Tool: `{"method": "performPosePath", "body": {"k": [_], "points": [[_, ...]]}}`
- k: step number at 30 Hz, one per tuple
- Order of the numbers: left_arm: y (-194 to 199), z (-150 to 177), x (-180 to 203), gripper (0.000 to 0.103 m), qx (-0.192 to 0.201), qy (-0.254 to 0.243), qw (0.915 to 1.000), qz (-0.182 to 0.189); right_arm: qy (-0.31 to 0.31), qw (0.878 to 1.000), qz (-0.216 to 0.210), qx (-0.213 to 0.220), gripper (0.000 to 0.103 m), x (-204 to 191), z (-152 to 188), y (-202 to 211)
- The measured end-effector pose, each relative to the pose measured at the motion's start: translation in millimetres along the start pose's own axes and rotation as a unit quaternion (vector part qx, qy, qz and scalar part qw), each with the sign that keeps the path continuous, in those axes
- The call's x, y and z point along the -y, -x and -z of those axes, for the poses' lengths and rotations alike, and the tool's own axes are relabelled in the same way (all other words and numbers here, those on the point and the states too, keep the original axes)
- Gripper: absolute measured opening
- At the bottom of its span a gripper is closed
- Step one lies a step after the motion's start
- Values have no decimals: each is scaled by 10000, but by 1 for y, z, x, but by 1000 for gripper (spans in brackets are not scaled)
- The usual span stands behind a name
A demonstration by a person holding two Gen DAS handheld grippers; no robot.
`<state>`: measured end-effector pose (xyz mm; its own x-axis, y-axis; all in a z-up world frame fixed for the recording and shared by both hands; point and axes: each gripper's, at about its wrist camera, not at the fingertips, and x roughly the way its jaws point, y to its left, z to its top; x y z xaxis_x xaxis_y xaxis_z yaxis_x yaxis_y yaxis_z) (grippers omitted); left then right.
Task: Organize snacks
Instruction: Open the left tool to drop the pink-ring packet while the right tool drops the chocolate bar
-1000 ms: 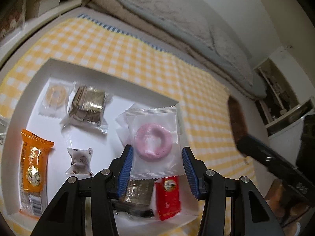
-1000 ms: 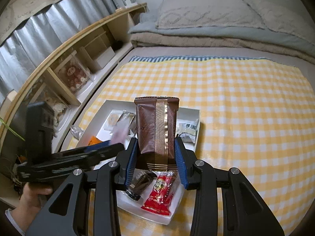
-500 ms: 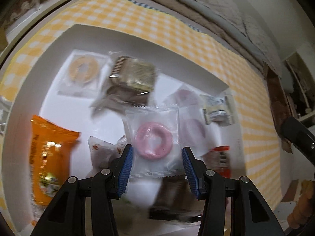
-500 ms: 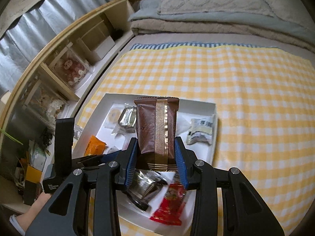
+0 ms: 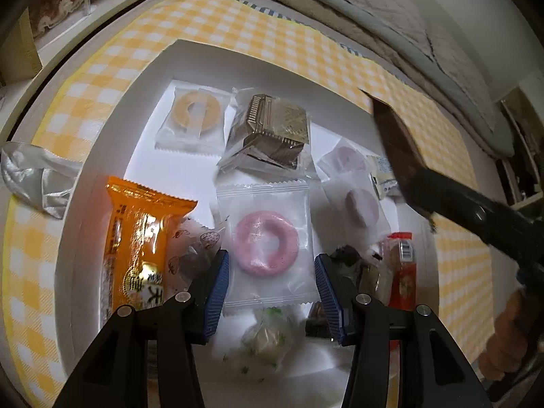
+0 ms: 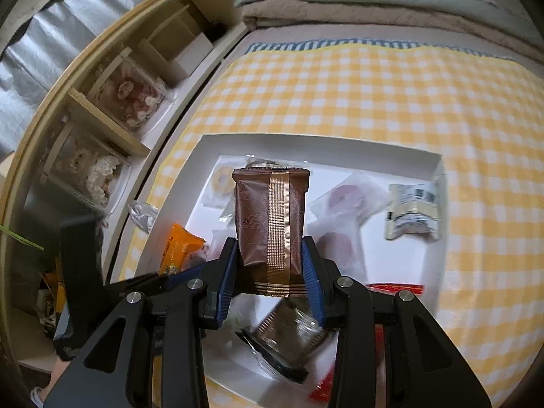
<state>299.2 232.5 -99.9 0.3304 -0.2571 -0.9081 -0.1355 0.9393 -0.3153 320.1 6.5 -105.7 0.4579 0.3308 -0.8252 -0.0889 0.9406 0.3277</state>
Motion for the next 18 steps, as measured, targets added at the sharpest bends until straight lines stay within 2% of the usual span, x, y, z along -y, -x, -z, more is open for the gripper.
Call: {"method": "performPosePath", "body": {"k": [3, 4, 5, 6, 14, 16, 18], "points": [[9, 9, -6, 55, 7, -102, 9999, 52, -84, 9998, -183, -2, 44, -1, -2, -7], [11, 10, -6, 56, -1, -143, 9999, 70, -117, 9997, -188, -41, 58, -1, -2, -9], [12, 11, -6, 57, -2, -183, 9998, 62, -142, 9997, -161, -77, 65, 0, -2, -10], [11, 12, -5, 60, -4, -206, 9998, 63, -138, 9998, -118, -79, 67, 0, -1, -10], [20, 16, 7, 87, 93, -445, 9989, 102, -20, 9999, 4, -153, 68, 9, 3, -2], [24, 16, 9, 89, 153, -501, 9986, 90, 25, 9999, 15, -144, 73, 10, 4, 2], [26, 17, 9, 89, 178, -527, 9984, 90, 69, 9999, 53, -146, 73, 11, 5, 6]]}}
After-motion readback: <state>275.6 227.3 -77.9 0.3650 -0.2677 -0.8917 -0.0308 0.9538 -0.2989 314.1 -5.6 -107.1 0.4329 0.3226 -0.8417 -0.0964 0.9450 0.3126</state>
